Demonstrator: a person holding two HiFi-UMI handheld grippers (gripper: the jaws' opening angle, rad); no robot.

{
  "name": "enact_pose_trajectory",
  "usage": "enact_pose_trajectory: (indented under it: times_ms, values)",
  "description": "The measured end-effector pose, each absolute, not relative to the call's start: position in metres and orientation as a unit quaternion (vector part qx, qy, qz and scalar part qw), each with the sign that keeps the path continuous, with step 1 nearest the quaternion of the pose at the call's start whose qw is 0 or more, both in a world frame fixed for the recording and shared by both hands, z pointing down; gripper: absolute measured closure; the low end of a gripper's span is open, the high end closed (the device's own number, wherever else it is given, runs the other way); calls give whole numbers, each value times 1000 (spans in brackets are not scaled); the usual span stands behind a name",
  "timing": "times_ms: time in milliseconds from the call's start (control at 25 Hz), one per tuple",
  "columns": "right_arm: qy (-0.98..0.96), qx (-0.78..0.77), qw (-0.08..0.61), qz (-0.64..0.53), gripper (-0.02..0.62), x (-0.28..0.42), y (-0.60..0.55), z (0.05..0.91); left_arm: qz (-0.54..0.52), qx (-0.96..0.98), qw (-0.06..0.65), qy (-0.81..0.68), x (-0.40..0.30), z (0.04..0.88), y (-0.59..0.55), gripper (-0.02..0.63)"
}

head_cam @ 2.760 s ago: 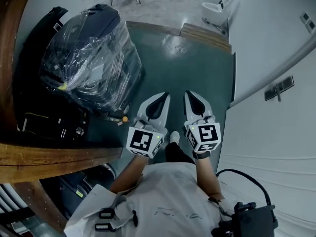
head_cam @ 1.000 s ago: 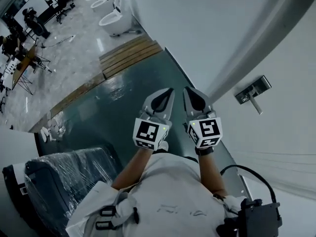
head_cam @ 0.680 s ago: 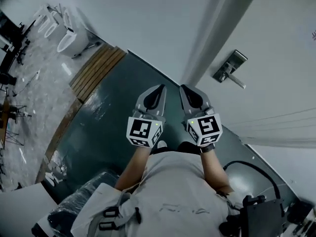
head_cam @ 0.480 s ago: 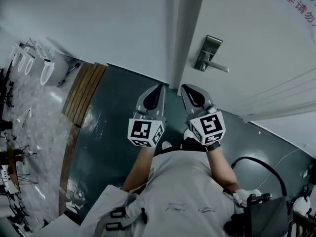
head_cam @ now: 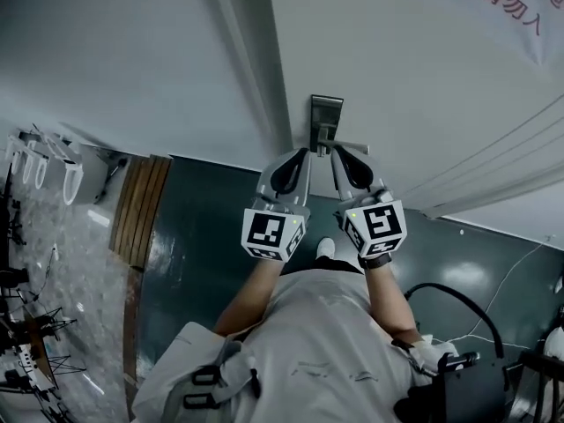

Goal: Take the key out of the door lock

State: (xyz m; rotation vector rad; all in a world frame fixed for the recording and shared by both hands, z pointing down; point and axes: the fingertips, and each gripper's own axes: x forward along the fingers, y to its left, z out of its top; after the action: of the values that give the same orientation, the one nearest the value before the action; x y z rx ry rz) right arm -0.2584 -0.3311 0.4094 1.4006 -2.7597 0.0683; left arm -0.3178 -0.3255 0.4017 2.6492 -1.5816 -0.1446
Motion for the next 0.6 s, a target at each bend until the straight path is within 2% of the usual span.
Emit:
enact_pose_trajectory:
  times_ms: [240, 360, 600]
  values:
    - [-896, 443, 13, 32, 589, -254, -359, 422, -26, 851, 14, -524, -327, 407, -365, 604]
    - [-911, 411, 19, 27, 589, -273, -360, 433, -9, 851, 36, -523, -340, 424, -379, 604]
    - [-892, 449, 25, 48, 589, -279, -377, 441, 2, 866, 37, -499, -351, 434, -410, 604]
